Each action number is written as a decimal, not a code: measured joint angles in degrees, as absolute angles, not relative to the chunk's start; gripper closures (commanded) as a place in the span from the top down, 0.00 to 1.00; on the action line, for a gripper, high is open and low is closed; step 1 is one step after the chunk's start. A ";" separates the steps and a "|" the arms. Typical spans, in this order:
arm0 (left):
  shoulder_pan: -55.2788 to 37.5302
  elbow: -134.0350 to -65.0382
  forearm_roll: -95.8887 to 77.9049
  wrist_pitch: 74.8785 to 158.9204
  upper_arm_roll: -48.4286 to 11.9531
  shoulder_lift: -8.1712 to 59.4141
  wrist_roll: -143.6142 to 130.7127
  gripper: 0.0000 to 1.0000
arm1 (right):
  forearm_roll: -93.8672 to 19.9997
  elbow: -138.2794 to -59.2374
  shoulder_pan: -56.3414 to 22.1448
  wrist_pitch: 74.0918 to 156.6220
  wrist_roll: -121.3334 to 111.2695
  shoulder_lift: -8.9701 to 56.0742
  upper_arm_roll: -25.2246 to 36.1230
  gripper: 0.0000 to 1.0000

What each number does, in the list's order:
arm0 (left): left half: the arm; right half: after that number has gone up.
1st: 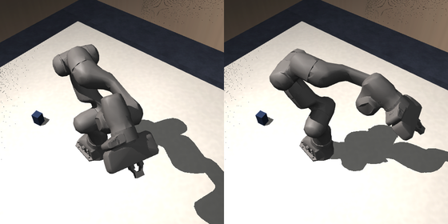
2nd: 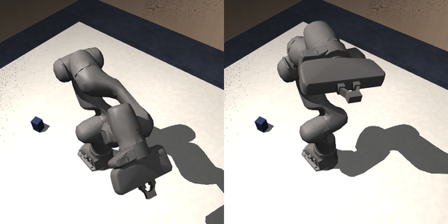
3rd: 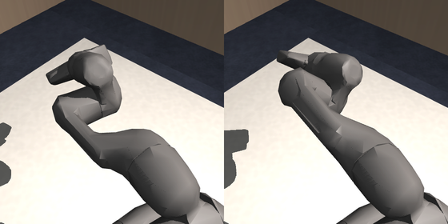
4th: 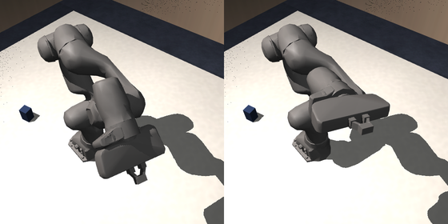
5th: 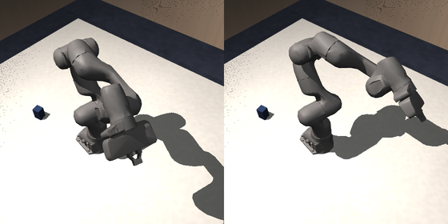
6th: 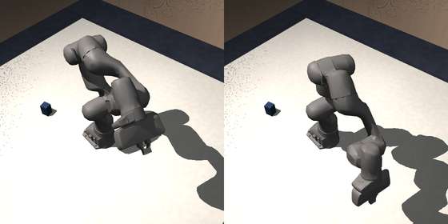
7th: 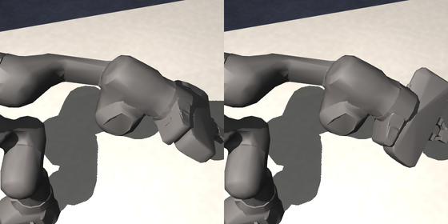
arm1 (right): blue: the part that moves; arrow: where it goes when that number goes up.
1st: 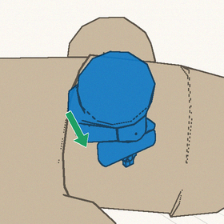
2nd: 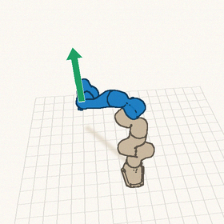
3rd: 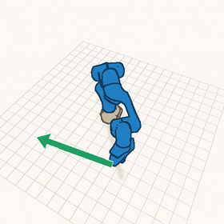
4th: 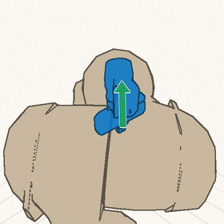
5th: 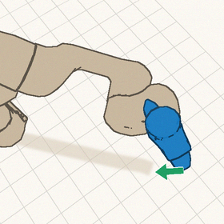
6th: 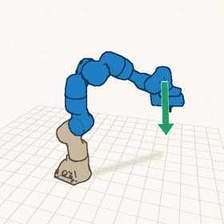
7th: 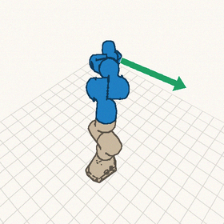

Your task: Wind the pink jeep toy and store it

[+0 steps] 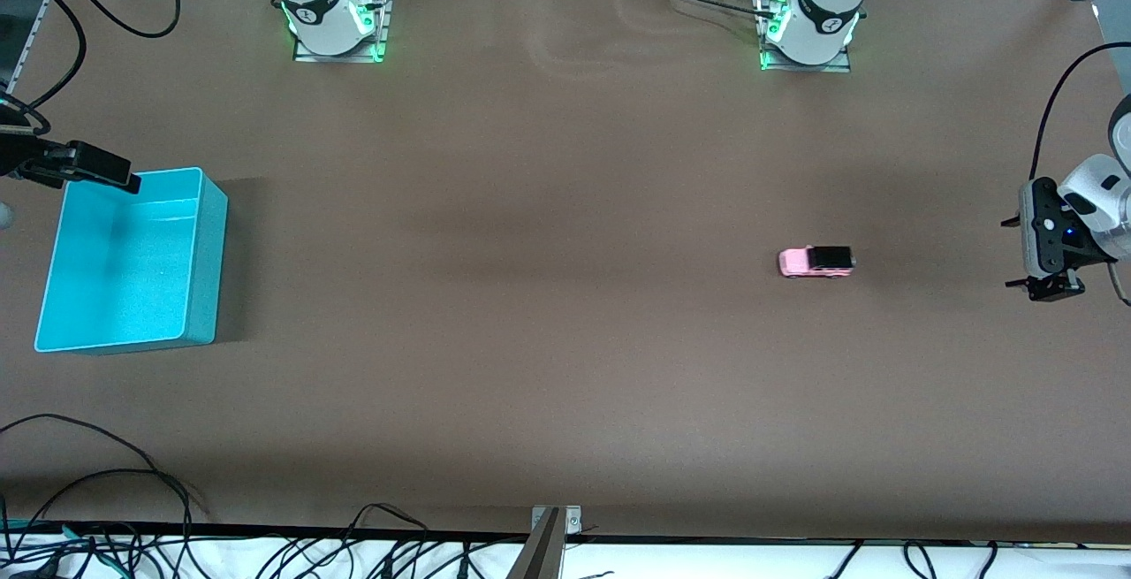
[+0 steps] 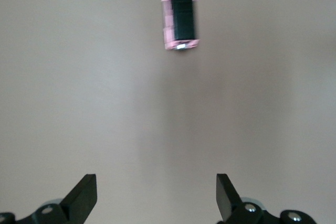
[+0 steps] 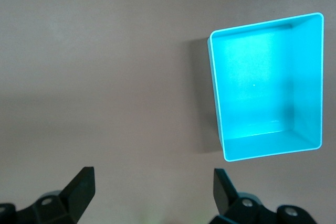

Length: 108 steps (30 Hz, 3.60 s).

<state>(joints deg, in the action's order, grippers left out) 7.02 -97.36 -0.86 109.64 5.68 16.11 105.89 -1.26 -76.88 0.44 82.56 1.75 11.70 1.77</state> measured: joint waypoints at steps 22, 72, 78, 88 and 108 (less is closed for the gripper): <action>5.41 -93.94 -0.23 113.33 1.31 10.56 86.97 1.00 | -1.31 -76.88 0.44 84.80 1.74 11.81 1.77 1.00; 5.55 -87.31 3.63 91.22 -6.95 6.81 14.52 1.00 | -1.52 -107.63 -0.95 113.12 -17.98 9.85 -1.85 1.00; 5.75 -87.30 3.58 90.80 -8.31 6.35 10.57 1.00 | -1.52 -114.67 -0.84 120.36 -28.14 8.98 -1.22 1.00; 5.77 -87.31 1.54 89.94 -8.17 5.44 8.93 1.00 | -1.52 -125.82 -0.75 131.47 -46.42 8.06 1.02 1.00; 2.94 -94.67 0.02 89.81 -5.37 -1.37 5.59 1.00 | -2.89 -128.51 -0.13 141.48 -84.90 14.90 3.88 1.00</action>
<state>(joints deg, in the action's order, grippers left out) 2.94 -94.67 0.02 89.81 -5.37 -1.37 5.59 -2.89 -128.51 -0.13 141.48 -84.90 14.90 3.88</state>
